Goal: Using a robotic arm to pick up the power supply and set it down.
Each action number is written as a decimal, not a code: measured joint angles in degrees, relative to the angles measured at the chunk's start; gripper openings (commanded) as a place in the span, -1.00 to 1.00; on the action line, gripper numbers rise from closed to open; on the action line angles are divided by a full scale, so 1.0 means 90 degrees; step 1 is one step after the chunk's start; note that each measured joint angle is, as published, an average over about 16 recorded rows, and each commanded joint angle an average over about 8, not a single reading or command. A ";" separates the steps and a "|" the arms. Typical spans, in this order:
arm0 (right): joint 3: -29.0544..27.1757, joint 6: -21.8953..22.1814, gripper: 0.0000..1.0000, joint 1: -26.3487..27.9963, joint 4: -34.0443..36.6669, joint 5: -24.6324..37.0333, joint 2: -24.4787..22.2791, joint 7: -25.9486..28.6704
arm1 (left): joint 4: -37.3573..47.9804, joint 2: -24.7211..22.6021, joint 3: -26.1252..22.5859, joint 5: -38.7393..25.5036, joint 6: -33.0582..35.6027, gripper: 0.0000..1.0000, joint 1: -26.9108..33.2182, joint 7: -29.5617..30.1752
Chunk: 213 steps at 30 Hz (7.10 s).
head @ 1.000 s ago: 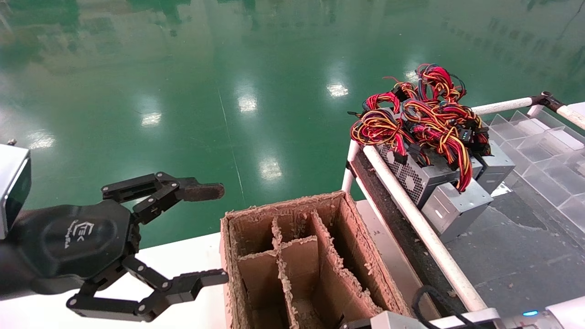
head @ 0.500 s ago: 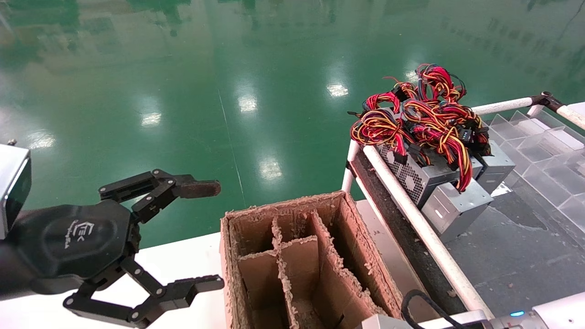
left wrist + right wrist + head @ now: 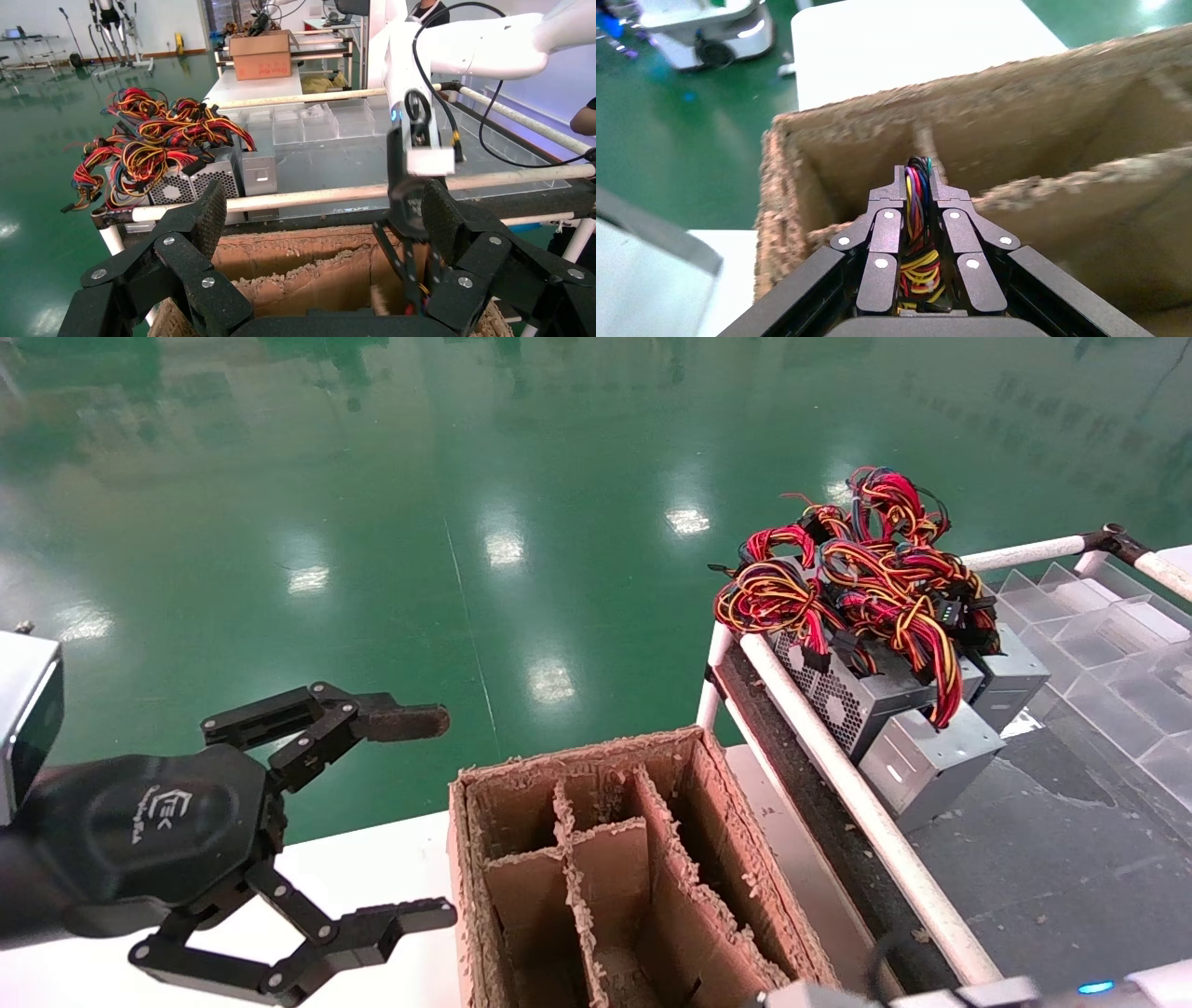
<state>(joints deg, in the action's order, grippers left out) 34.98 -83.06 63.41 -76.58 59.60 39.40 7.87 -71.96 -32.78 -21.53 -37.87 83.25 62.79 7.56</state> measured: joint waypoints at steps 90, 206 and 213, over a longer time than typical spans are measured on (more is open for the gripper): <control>0.0174 0.2469 -1.00 0.0424 0.1263 -0.2771 -0.4104 -0.2203 | 0.0000 0.0001 -0.0003 0.0002 -0.0001 1.00 0.0001 -0.0001; -0.1748 -0.0480 1.00 0.0991 0.1996 -0.1686 -0.0467 -0.0427 | 0.0003 0.0002 -0.0006 0.0005 -0.0003 1.00 0.0000 -0.0004; -0.1921 -0.0389 1.00 0.0414 0.1195 -0.1824 -0.0477 -0.0066 | 0.0003 0.0002 -0.0006 0.0005 -0.0003 1.00 0.0000 -0.0004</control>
<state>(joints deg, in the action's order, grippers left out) 17.69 -86.57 67.14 -65.83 43.19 35.11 7.27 -71.94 -32.76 -21.58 -37.82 83.22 62.80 7.52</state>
